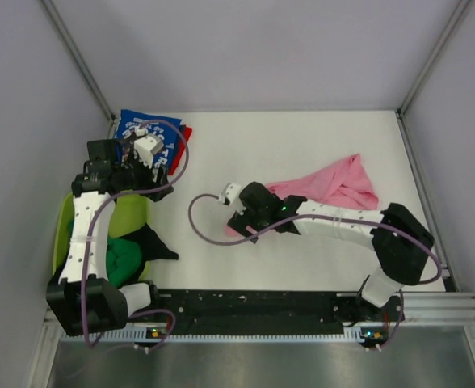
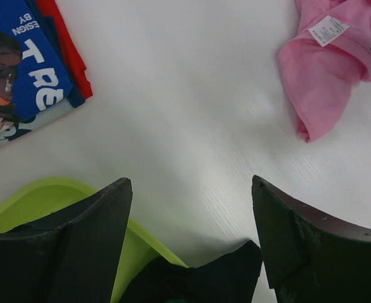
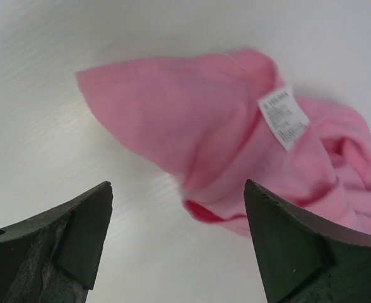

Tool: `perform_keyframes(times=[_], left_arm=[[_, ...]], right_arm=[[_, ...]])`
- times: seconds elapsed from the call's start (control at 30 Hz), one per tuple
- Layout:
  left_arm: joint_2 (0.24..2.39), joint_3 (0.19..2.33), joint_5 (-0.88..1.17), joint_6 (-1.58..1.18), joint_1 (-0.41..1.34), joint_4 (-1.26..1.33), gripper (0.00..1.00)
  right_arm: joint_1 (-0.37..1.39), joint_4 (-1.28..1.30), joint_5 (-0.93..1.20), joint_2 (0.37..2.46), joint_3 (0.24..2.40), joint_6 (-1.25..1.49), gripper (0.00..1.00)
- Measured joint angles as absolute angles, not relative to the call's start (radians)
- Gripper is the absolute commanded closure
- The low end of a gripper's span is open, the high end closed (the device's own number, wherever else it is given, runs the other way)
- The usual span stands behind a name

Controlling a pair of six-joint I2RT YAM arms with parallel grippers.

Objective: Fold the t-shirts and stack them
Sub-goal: Flatten out the tshirt

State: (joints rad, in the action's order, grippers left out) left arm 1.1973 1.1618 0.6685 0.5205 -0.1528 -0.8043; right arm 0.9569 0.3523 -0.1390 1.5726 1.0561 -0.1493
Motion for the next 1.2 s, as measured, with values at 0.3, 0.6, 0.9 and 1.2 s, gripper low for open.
perform_keyframes(times=[0.3,0.6,0.9,1.2], left_arm=[[1.147,1.141,0.557,0.514,-0.176,-0.793,0.19],[1.142,1.14,0.503,0.505,-0.189,-0.787,0.19],[1.134,1.14,0.455,0.439,-0.28,-0.749,0.15],[1.052,1.141,0.626,0.465,-0.379,-0.744,0.17]], right_arm=[[1.097,0.288,-0.117,1.903,1.297,-0.251,0.35],[1.095,0.411,-0.105,1.978,1.352,-0.261,1.0],[1.083,0.562,0.061,1.963,1.853,-0.274,1.0],[0.588,0.428,0.318,1.243,1.557,-0.1,1.0]])
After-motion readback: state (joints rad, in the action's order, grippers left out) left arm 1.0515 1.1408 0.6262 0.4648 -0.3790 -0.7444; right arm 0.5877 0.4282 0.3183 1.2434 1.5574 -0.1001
